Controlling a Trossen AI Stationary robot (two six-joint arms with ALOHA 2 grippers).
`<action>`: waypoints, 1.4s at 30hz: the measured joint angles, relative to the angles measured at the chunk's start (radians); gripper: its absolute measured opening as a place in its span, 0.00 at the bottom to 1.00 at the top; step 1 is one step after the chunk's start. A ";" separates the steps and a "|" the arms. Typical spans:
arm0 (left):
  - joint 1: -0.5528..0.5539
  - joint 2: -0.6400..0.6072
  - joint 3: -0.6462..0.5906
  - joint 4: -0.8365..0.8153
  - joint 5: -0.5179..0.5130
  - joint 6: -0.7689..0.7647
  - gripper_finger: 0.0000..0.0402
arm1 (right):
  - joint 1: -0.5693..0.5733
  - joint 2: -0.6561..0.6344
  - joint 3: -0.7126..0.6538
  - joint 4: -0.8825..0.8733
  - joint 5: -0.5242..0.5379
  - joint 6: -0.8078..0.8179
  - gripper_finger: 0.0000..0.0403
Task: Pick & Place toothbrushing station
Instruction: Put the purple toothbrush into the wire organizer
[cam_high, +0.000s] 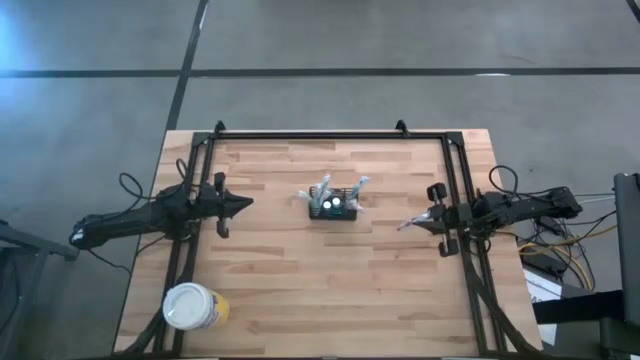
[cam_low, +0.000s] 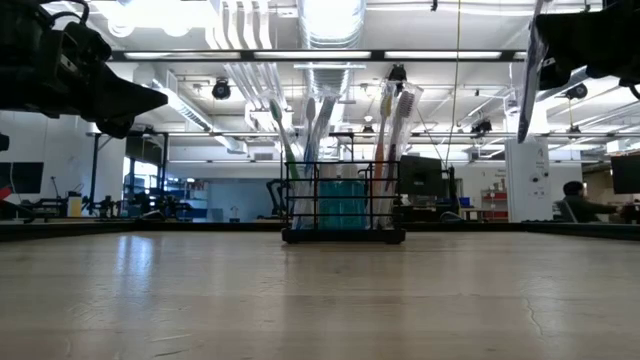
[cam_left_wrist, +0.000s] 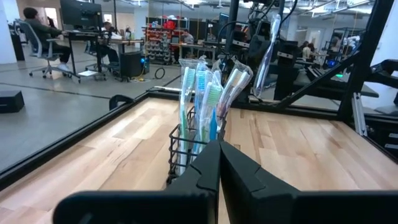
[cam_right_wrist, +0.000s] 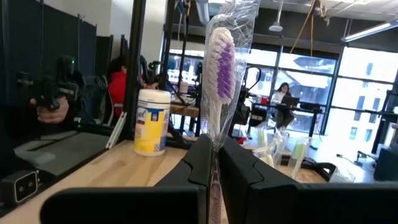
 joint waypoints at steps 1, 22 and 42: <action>0.000 0.000 0.000 0.000 0.000 0.000 0.03 | 0.000 0.000 0.000 -0.002 0.000 0.000 0.03; 0.000 0.000 0.013 0.044 -0.024 -0.024 0.03 | 0.000 0.000 0.000 0.000 0.000 0.000 0.03; 0.000 0.422 0.333 0.190 -0.076 0.088 0.03 | -0.001 0.113 0.067 0.098 0.082 0.011 0.03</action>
